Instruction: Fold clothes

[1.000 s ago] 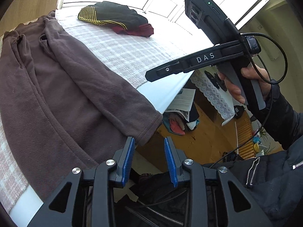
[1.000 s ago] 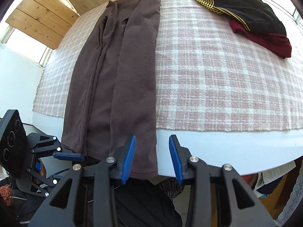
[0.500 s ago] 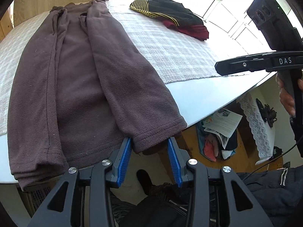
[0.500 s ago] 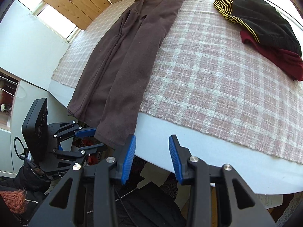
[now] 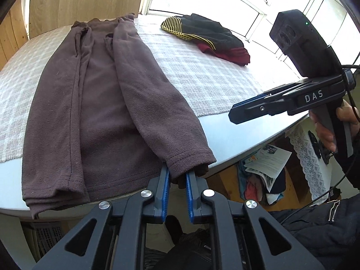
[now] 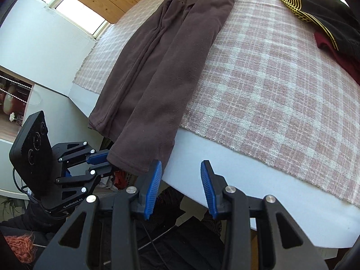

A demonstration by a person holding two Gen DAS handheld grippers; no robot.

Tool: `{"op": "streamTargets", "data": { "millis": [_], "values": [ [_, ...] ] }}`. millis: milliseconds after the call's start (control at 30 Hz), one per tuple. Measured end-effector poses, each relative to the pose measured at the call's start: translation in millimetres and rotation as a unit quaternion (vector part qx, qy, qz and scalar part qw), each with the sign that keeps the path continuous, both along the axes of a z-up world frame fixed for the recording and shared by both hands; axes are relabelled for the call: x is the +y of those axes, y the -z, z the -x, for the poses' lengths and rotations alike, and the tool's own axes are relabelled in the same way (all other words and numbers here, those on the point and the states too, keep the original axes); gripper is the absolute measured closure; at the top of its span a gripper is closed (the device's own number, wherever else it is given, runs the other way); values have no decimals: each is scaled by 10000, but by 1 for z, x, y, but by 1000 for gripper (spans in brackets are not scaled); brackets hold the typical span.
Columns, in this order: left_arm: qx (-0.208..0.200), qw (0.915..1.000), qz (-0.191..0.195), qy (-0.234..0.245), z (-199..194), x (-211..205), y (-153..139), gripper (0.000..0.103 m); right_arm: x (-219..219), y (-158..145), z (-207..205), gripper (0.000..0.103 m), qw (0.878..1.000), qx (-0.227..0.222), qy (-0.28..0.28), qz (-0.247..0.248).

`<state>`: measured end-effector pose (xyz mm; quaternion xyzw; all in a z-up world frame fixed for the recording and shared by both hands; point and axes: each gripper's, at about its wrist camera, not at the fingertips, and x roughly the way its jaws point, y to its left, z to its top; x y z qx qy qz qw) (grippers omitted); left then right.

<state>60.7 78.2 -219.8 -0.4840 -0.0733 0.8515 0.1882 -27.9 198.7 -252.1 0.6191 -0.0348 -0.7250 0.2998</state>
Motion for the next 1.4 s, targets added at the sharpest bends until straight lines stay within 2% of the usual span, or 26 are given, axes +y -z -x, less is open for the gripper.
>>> {"op": "streamTargets", "data": {
  "millis": [133,233,333,400,500,567,667,767,800,867,933,967,1100,1200,1300,1400],
  "values": [
    [48,9999,85,-140,-4,-16,-3,91,-28,-9,-1,67,9989,386,-208,153],
    [-249,9994,58,-235,0,-25,20,91,-51,-17,-2,67,9940,947,-494,249],
    [-412,9990,63,-167,-1,-24,30,90,-77,5,3,67,9932,669,-956,0],
    [-389,9992,89,-68,-8,-25,22,90,-85,24,1,66,9922,357,-1168,-239],
    [-193,9997,2,-116,-14,-33,1,92,-84,25,-6,67,9893,142,-1422,-308],
    [-7,9998,-128,-170,-9,-35,-11,92,-75,11,-5,67,9907,130,-1354,-66],
    [226,9996,-164,-73,8,-27,-18,92,-66,-14,15,67,9927,595,-1049,-68],
    [203,9998,-38,10,31,-16,-4,92,-61,-34,40,67,9913,1070,-753,-171],
    [195,9998,4,38,38,-12,0,91,-63,-32,50,67,9903,1163,-719,-243],
    [-70,9995,286,131,49,-7,21,92,-70,-25,70,68,9881,1305,-725,-382],
    [-143,9990,396,166,50,-8,33,87,-78,-12,86,78,9844,1406,-851,-624],
    [-141,9993,329,142,49,-10,32,87,-84,-4,92,101,9827,1409,-931,-757],
    [-211,9996,164,91,50,-17,30,87,-97,21,104,102,9811,1260,-1146,-923],
    [-208,9997,104,91,49,-20,29,87,-97,12,107,102,9774,1179,-1419,-1030],
    [-229,9997,65,54,50,-23,29,87,-84,-21,123,102,9827,1321,-1193,-502],
    [-232,9997,36,2,51,-25,29,87,-89,-18,156,102,9825,1431,-1030,-601]
  ]
}}
